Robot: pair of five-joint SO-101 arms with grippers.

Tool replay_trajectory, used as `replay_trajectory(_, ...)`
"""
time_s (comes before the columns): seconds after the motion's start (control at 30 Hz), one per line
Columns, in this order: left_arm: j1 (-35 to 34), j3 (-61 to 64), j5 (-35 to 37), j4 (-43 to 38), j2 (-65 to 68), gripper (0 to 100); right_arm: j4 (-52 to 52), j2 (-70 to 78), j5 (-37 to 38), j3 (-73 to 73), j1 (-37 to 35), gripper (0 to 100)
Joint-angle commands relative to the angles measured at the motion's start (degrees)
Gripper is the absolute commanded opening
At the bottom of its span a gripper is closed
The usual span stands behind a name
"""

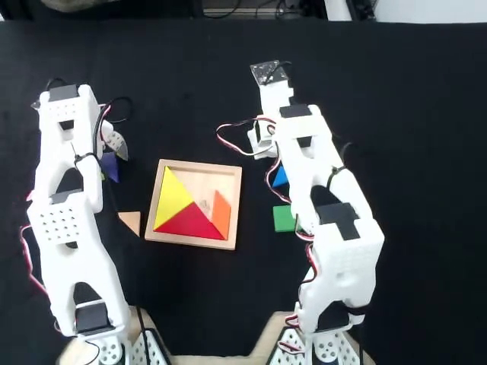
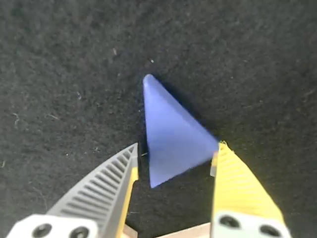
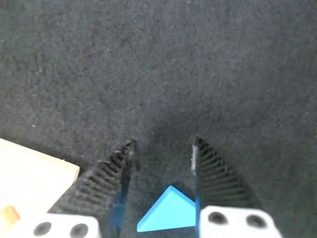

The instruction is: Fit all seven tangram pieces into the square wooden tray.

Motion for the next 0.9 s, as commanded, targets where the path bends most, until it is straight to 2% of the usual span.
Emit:
replay_trajectory(0.0,-1.1,-4.4,-3.7,-0.2,-1.7,24,-0.8,-2.9,0.2,-0.3,-1.0,17.0)
replay_trajectory(0.27,-2.9,-5.3,-4.5,-0.8,-1.0,24,-0.7,-2.9,0.2,-0.3,-1.0,17.0)
replay_trajectory(0.4,-4.4,-5.8,0.6,-3.2,-1.0,24,-0.6,-2.9,0.2,-0.3,-1.0,17.0)
replay_trajectory(0.87,-1.4,-4.7,1.1,-4.2,2.9,24,-0.5,-2.9,0.3,-0.3,-1.1,17.0)
